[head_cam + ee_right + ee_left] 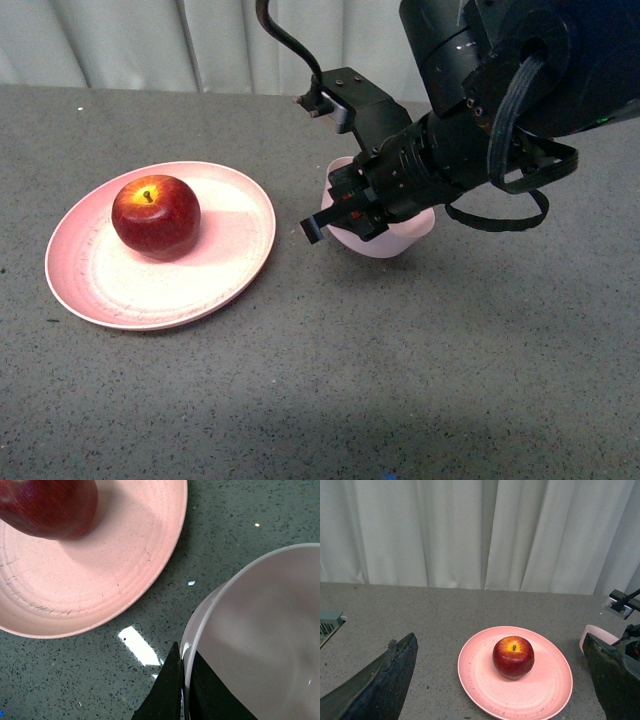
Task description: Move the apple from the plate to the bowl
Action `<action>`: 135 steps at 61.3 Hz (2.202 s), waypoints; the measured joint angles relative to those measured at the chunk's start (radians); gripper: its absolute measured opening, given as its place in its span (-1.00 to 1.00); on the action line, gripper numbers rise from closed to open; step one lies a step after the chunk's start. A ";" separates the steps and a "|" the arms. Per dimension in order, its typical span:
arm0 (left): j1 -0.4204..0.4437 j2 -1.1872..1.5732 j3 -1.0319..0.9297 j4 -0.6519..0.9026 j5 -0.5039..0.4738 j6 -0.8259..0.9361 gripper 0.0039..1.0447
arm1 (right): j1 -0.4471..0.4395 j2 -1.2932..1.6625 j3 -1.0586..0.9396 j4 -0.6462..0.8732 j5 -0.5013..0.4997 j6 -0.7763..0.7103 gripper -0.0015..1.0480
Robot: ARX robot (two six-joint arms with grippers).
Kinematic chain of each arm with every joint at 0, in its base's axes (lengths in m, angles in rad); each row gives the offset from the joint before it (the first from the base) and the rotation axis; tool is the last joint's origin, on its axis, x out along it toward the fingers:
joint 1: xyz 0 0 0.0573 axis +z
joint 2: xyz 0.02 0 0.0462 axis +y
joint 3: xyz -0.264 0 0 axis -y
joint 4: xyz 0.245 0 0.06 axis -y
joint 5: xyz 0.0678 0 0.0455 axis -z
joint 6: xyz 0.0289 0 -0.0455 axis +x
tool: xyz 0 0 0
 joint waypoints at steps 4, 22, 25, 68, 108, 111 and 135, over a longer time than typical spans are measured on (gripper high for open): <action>0.000 0.000 0.000 0.000 0.000 0.000 0.88 | 0.008 0.006 0.013 -0.019 -0.002 0.002 -0.98; 0.000 0.000 0.000 0.000 0.000 0.000 0.88 | 0.019 0.030 0.045 -0.068 -0.022 0.005 -0.96; 0.000 0.000 0.000 0.000 0.000 0.000 0.88 | 0.020 0.030 0.046 -0.068 -0.022 0.004 -0.84; 0.000 0.000 0.000 0.000 0.000 0.000 0.88 | -0.092 -0.175 -0.234 0.430 0.240 0.253 0.82; 0.000 -0.001 0.000 0.000 0.001 0.000 0.88 | -0.442 -1.117 -1.213 0.933 0.373 0.201 -0.69; 0.000 -0.001 0.000 0.000 0.000 0.000 0.88 | -0.453 -1.263 -1.254 0.816 0.373 0.201 -0.86; 0.000 -0.001 0.000 0.000 0.000 0.000 0.88 | -0.455 -2.197 -1.275 0.006 0.363 0.198 -0.98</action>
